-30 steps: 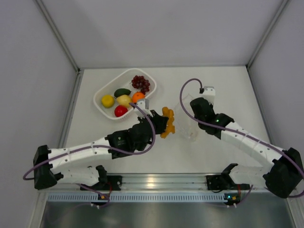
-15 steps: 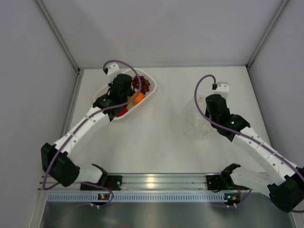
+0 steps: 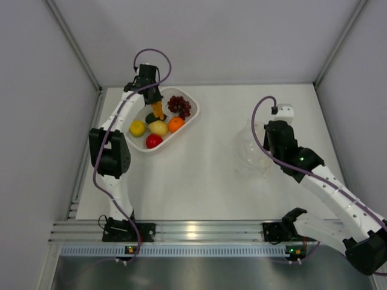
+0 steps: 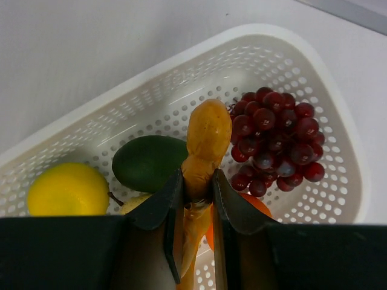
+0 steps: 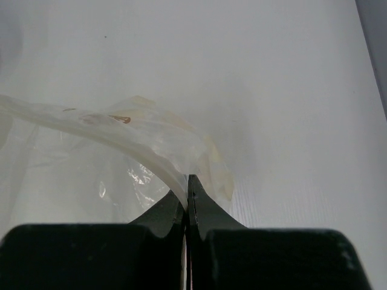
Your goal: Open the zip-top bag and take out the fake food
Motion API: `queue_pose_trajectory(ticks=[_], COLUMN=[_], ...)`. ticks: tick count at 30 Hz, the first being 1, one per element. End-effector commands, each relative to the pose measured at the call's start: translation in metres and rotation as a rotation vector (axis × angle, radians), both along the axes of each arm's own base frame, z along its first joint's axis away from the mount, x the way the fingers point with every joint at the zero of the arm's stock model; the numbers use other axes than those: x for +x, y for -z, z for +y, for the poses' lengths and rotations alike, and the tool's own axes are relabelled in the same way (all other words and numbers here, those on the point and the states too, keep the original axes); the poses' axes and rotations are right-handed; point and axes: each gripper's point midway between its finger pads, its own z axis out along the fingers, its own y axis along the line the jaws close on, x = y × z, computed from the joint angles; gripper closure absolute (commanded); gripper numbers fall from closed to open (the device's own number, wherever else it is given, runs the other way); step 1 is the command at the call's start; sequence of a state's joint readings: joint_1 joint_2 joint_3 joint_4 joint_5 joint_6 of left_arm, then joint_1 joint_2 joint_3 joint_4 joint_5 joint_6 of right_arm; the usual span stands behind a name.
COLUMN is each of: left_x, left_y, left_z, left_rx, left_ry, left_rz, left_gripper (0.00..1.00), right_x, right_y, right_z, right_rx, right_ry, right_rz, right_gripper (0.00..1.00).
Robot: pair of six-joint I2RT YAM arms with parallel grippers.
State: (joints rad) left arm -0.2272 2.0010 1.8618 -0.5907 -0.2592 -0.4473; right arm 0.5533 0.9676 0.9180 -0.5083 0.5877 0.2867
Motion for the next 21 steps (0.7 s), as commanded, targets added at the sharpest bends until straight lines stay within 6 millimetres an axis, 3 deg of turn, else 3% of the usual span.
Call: queue_pose_trajectory(ticks=[1,3,4,6,7,10,11,13,14,16,17,20,21], left_x=[0.004,0.005,0.003,0.004,0.005,0.005,0.006,0.004,0.004,0.001,-0.003,-0.016,-0.025], left_y=[0.003,0.017,0.023,0.032,0.033,0.033,0.03,0.021,0.018,0.003,-0.01,-0.026,-0.045], left_z=[-0.003,-0.005,-0.005,-0.003,-0.003,-0.008,-0.01,-0.013,-0.015,-0.015,-0.014,-0.007,-0.003], left_rx=[-0.121,-0.176,-0.206,-0.254,-0.26,-0.293,-0.303,-0.322,-0.328,-0.332,-0.331,-0.304,-0.293], left_ry=[0.031,0.05,0.042,0.048,0.049,0.07,0.074,0.086,0.093,0.102,0.105,0.097,0.091], left_rz=[0.04,0.079,0.097,0.12,0.123,0.129,0.125,0.115,0.109,0.084,0.059,0.032,-0.006], left_gripper=[1.0,0.94,0.84,0.79,0.69,0.53,0.41,0.29,0.07,0.02,0.01,0.01,0.01], right_x=[0.001,0.002,0.002,0.002,0.002,0.003,0.004,0.006,0.007,0.01,0.01,0.015,0.017], right_y=[-0.021,-0.02,-0.02,-0.02,-0.02,-0.021,-0.021,-0.021,-0.021,-0.02,-0.018,-0.022,-0.027], right_z=[0.0,0.001,0.002,0.003,0.003,0.003,0.004,0.005,0.004,0.004,0.0,-0.012,-0.015], right_rx=[0.019,0.02,0.02,0.023,0.025,0.028,0.027,0.025,0.018,0.002,-0.019,-0.081,-0.102], right_ry=[-0.013,-0.015,-0.021,-0.021,-0.021,-0.019,-0.02,-0.017,-0.015,-0.007,0.008,0.07,0.088], right_rz=[-0.039,-0.034,-0.029,-0.029,-0.028,-0.029,-0.026,-0.018,-0.015,-0.005,0.007,0.006,0.003], right_gripper=[1.0,1.0,1.0,1.0,1.0,1.0,1.0,1.0,1.0,1.0,1.0,1.0,1.0])
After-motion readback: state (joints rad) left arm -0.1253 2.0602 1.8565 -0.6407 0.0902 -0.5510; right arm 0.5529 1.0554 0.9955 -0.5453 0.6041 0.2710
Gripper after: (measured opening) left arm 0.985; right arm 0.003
